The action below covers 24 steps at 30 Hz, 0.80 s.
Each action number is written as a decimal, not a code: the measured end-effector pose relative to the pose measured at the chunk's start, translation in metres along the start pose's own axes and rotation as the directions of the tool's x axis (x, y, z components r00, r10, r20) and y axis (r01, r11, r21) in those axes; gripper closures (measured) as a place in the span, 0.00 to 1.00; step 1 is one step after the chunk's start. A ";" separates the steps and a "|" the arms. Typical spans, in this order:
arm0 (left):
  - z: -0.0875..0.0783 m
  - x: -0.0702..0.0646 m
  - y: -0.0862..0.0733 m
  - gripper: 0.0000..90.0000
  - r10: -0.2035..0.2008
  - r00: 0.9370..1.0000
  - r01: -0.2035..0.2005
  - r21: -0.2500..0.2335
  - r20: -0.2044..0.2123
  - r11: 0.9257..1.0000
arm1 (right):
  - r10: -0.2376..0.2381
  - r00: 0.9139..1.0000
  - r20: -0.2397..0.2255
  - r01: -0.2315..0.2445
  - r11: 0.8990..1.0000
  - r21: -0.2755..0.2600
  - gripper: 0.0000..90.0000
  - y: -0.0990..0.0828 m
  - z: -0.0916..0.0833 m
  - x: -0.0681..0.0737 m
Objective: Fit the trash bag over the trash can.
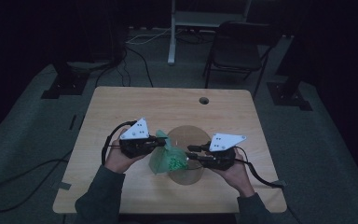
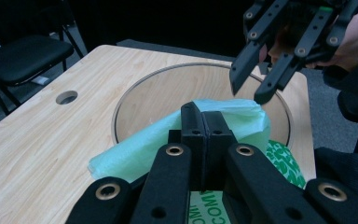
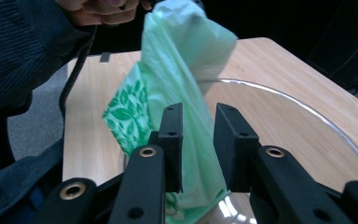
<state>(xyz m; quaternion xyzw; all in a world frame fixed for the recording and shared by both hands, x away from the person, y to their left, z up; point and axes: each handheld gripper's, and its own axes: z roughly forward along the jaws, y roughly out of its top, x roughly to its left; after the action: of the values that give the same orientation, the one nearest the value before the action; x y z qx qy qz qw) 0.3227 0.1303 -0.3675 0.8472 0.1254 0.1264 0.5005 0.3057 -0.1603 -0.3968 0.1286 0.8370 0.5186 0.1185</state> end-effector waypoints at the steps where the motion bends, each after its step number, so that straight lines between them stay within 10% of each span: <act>1: 0.000 0.000 0.001 1.00 0.003 1.000 -0.003 0.000 0.000 1.000 | -0.002 1.000 -0.005 0.002 1.000 0.002 0.81 0.001 0.002 0.001; 24: -0.005 0.003 0.000 1.00 -0.014 1.000 0.014 -0.017 -0.010 1.000 | -0.057 0.998 -0.013 0.058 0.998 0.022 1.00 0.010 0.016 0.006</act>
<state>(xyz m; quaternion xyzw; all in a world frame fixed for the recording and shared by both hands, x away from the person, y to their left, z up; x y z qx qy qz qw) 0.3236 0.1349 -0.3651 0.8415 0.1327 0.1284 0.5077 0.3060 -0.1407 -0.3954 0.1026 0.8467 0.5065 0.1270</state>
